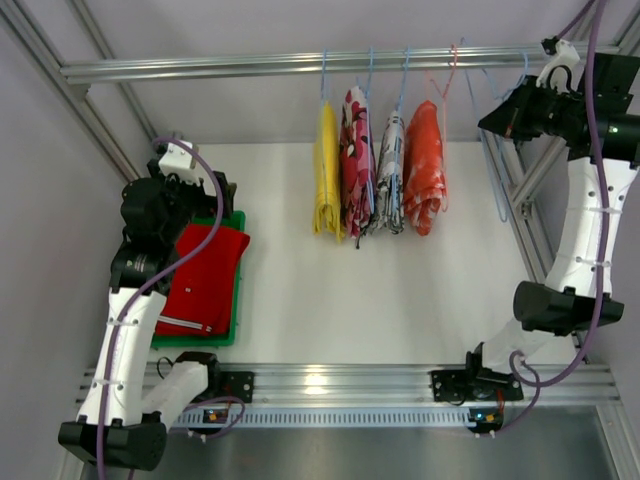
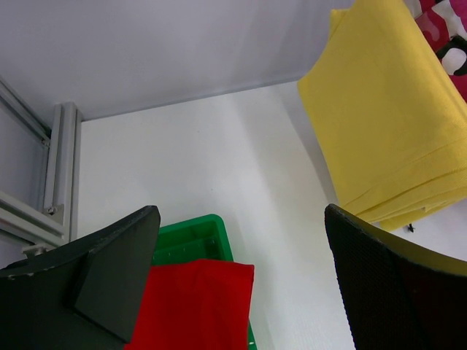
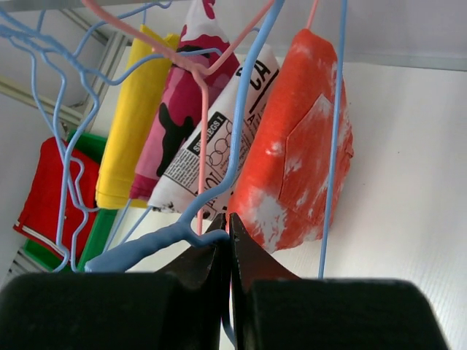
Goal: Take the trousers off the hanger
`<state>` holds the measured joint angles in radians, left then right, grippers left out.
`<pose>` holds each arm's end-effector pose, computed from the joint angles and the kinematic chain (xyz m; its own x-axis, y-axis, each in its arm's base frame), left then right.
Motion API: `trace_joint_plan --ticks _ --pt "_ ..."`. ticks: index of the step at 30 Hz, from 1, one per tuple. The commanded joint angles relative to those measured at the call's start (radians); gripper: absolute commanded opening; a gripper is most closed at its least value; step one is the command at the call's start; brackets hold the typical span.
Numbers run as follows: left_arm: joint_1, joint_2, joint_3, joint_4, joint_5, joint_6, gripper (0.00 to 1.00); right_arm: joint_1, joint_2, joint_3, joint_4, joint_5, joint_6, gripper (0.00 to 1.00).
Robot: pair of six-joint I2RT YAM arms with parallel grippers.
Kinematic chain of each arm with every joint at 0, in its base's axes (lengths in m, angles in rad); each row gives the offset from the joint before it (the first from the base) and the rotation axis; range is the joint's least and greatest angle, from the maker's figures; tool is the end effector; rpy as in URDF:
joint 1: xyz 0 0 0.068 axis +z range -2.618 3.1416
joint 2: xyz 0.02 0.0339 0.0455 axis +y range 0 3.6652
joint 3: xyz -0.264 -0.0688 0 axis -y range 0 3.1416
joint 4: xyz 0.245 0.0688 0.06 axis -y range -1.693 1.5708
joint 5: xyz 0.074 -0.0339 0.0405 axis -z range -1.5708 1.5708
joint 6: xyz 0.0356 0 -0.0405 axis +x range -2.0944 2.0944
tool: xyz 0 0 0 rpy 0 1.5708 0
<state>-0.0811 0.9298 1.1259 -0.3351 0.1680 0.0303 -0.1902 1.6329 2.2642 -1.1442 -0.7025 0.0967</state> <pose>0.1977 -0.0220 0.4166 -0.1306 0.0406 -0.9906 0.2490 0.9685 0.0068 0.2861 -0.0317 0.5204 -0.5191 0.1750 -0.8366 -0.3601 0.8429 0.3997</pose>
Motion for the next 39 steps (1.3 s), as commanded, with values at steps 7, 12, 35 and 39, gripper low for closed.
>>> trace_joint_plan --ticks 7,12,35,39 --pt "0.0 -0.006 0.021 0.048 -0.002 -0.021 0.99 0.069 0.094 0.146 0.103 0.129 0.046 0.04" --pt "0.0 -0.013 0.015 0.042 -0.005 -0.026 0.99 0.089 0.14 0.175 0.155 0.15 0.086 0.05" --pt "0.0 -0.043 -0.035 0.047 -0.018 -0.027 0.99 0.143 0.171 0.137 0.232 0.264 0.101 0.02" --pt "0.0 -0.048 -0.032 0.047 -0.03 -0.021 0.99 0.143 0.145 0.08 0.233 0.287 0.09 0.02"
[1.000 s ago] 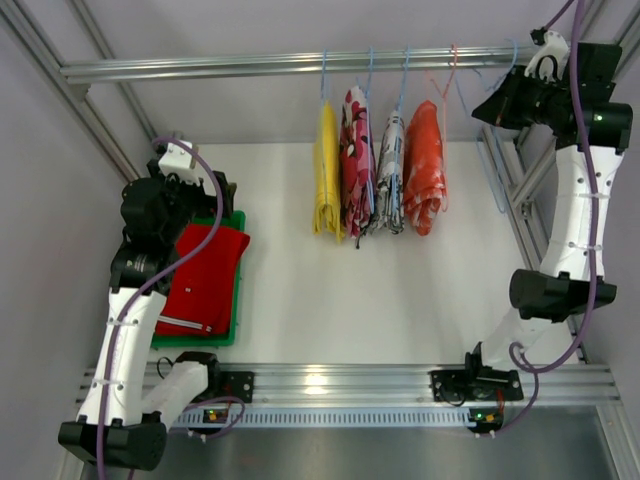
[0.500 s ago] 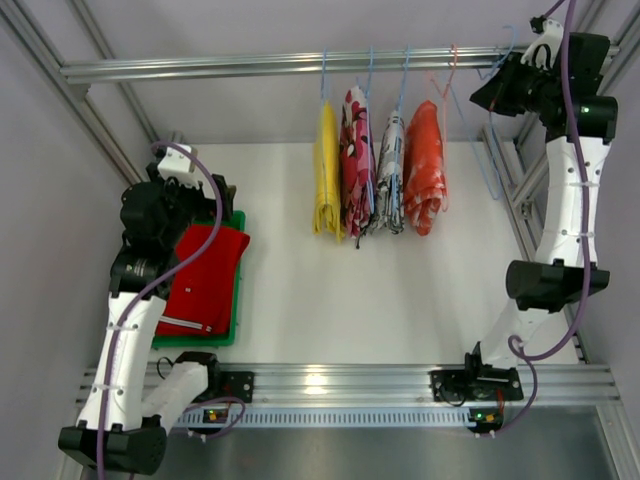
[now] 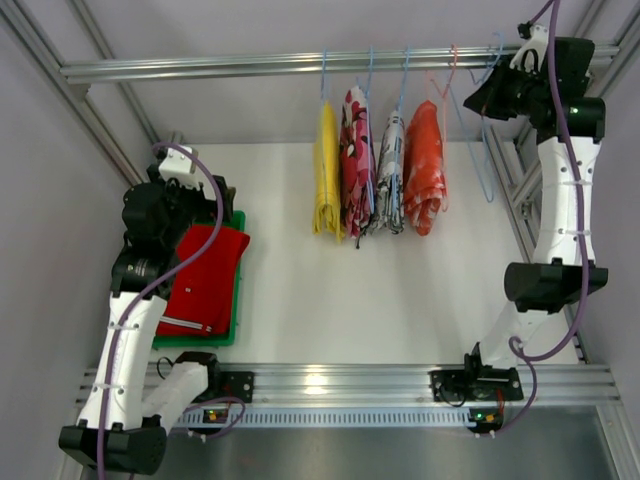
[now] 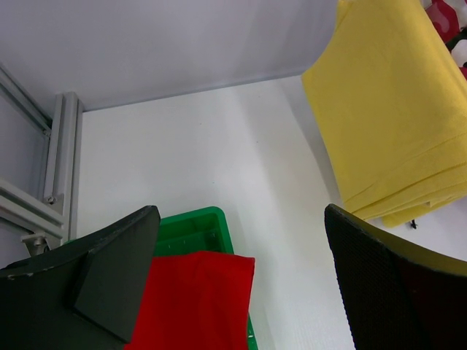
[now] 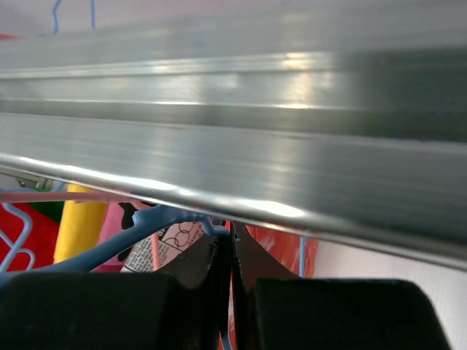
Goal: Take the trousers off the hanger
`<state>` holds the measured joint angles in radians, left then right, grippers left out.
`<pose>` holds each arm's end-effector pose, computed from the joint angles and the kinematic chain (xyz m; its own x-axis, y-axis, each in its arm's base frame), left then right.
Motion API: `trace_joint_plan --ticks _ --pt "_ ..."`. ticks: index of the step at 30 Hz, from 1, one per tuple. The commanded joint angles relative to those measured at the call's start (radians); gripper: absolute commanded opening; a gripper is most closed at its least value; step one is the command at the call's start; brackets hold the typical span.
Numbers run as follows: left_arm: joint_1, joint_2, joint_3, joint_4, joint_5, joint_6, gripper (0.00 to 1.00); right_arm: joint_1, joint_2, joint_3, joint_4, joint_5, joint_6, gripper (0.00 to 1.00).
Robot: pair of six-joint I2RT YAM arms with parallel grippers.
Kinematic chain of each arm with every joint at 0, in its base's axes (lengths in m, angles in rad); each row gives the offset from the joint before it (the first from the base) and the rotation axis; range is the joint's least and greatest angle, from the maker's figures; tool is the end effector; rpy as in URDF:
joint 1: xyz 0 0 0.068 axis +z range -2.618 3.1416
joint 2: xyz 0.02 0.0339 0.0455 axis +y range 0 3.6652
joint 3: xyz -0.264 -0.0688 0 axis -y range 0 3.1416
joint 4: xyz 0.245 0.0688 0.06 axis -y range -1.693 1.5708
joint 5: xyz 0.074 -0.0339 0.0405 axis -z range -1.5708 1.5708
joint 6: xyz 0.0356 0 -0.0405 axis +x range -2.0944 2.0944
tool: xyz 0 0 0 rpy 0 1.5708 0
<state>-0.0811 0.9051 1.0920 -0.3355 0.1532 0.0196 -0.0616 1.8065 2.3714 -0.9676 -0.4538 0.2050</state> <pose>0.1934 -0.0212 0.4094 -0.1430 0.0311 -0.9892 0.2333 0.9724 -0.0032 0.3543 -0.0062 0.5105 -0.4537 0.2113 -0.8658 -0.2603 0.8977 0.3555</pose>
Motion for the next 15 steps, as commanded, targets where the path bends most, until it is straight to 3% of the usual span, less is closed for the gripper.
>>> trace_joint_plan --ticks 1,3,12,15 --pt "0.001 -0.023 0.0 0.047 -0.015 -0.007 0.99 0.014 -0.03 -0.043 0.056 0.035 -0.022 0.02" --pt "0.0 -0.025 0.0 0.046 -0.015 -0.004 0.99 0.014 -0.03 -0.052 0.055 0.033 -0.024 0.02" --pt "0.0 -0.031 0.003 0.05 0.012 -0.015 0.99 0.016 -0.064 -0.092 0.079 0.024 -0.023 0.27" --pt "0.0 -0.031 -0.004 0.067 0.048 -0.017 0.99 0.014 -0.11 -0.127 0.104 0.024 -0.021 0.52"
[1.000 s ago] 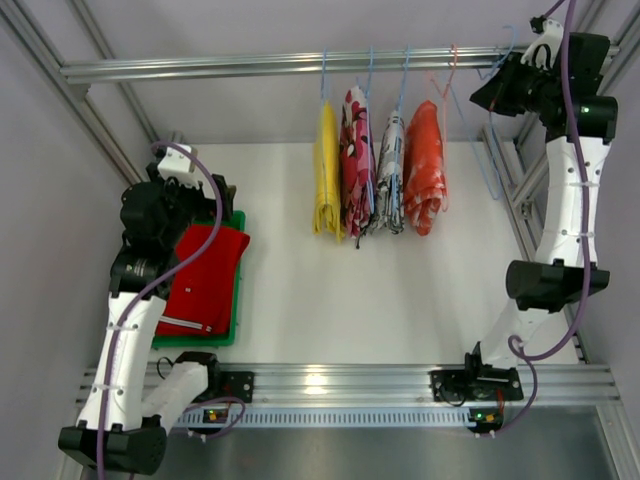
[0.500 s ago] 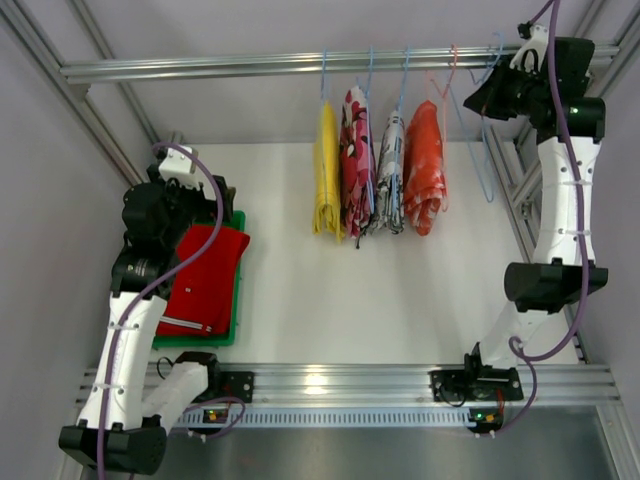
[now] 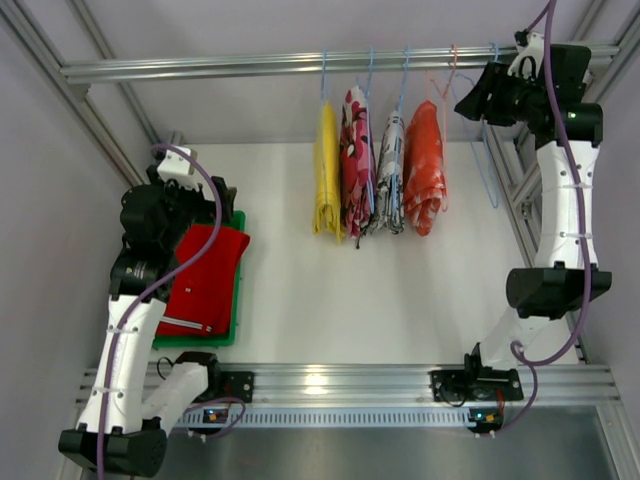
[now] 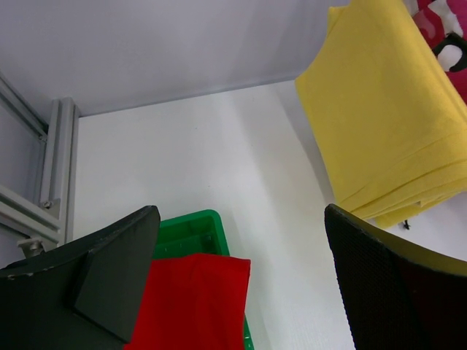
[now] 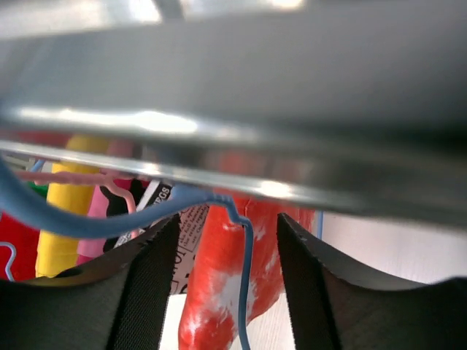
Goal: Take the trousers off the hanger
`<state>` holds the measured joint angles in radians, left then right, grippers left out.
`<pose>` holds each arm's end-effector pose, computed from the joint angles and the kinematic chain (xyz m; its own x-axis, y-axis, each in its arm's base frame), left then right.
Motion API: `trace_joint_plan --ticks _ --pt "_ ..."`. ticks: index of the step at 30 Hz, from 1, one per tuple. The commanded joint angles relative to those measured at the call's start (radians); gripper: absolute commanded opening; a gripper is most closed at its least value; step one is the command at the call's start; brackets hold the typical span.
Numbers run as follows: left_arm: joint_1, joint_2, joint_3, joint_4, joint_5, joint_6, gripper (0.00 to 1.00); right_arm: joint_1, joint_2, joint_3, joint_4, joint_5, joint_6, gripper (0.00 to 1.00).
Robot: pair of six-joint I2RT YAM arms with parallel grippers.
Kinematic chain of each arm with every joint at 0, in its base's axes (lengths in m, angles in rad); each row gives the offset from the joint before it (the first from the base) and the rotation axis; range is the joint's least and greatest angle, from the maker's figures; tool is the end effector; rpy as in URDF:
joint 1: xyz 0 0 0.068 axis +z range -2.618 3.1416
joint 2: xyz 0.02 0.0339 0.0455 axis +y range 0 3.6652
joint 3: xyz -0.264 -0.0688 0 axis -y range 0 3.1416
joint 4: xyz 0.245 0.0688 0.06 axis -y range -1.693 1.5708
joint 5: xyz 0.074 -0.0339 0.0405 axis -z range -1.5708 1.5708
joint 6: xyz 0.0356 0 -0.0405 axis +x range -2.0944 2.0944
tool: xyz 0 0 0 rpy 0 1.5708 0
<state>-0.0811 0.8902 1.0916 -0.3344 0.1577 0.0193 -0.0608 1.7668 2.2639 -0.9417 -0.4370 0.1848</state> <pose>0.1890 -0.0210 0.4120 -0.1276 0.0295 -0.9914 0.2377 0.9713 -0.0017 0.3543 -0.0065 0.4963 -0.4820 0.1961 -0.8540 -0.2419 0.9070 0.3448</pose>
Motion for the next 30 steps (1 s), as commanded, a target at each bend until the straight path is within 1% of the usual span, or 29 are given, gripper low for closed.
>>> trace_joint_plan --ticks 1,3,4,6,7,8,9,11,14,17,21,23,24,25,26,30 --pt "0.0 -0.016 -0.002 0.07 0.064 -0.047 0.99 0.015 -0.085 -0.038 0.086 0.009 -0.001 0.56" --pt "0.0 -0.014 0.001 0.086 0.077 -0.054 0.99 0.013 -0.133 -0.053 0.106 0.014 -0.002 0.66" --pt "0.0 -0.011 0.001 0.093 0.089 -0.059 0.99 0.013 -0.154 -0.076 0.13 0.017 -0.007 0.72" --pt "0.0 -0.002 0.013 0.103 0.108 -0.067 0.99 0.012 -0.222 -0.108 0.162 0.017 -0.007 0.8" --pt "0.0 0.013 0.02 0.103 0.115 -0.079 0.99 0.009 -0.248 -0.151 0.194 0.018 -0.005 0.89" --pt "0.0 0.025 0.03 0.103 0.138 -0.087 0.99 0.009 -0.3 -0.176 0.211 0.017 -0.005 0.92" --pt "0.0 0.035 0.048 0.103 0.149 -0.11 0.99 0.009 -0.325 -0.199 0.228 0.018 -0.005 0.98" --pt "0.0 0.073 0.063 0.115 0.16 -0.151 0.99 0.006 -0.403 -0.279 0.273 0.02 -0.007 1.0" --pt "-0.002 0.139 0.126 0.104 0.195 -0.234 0.99 0.001 -0.502 -0.377 0.308 0.024 -0.025 1.0" --pt "-0.025 0.202 0.183 0.127 0.239 -0.309 0.99 -0.004 -0.596 -0.472 0.33 0.015 -0.048 0.99" --pt "-0.129 0.298 0.249 0.187 0.267 -0.406 0.99 -0.004 -0.694 -0.601 0.386 -0.023 -0.065 0.99" --pt "-0.181 0.334 0.289 0.216 0.264 -0.421 0.99 -0.004 -0.725 -0.625 0.392 -0.029 -0.07 1.0" --pt "-0.224 0.354 0.304 0.225 0.266 -0.433 0.99 -0.004 -0.73 -0.635 0.393 -0.037 -0.074 1.0" --pt "-0.253 0.399 0.336 0.241 0.275 -0.464 0.99 -0.004 -0.739 -0.65 0.386 -0.04 -0.08 1.0" --pt "-0.264 0.444 0.35 0.251 0.275 -0.505 0.99 -0.004 -0.742 -0.662 0.379 -0.043 -0.084 0.99" --pt "-0.299 0.542 0.419 0.308 0.258 -0.591 0.97 -0.004 -0.756 -0.676 0.368 -0.046 -0.097 0.99"
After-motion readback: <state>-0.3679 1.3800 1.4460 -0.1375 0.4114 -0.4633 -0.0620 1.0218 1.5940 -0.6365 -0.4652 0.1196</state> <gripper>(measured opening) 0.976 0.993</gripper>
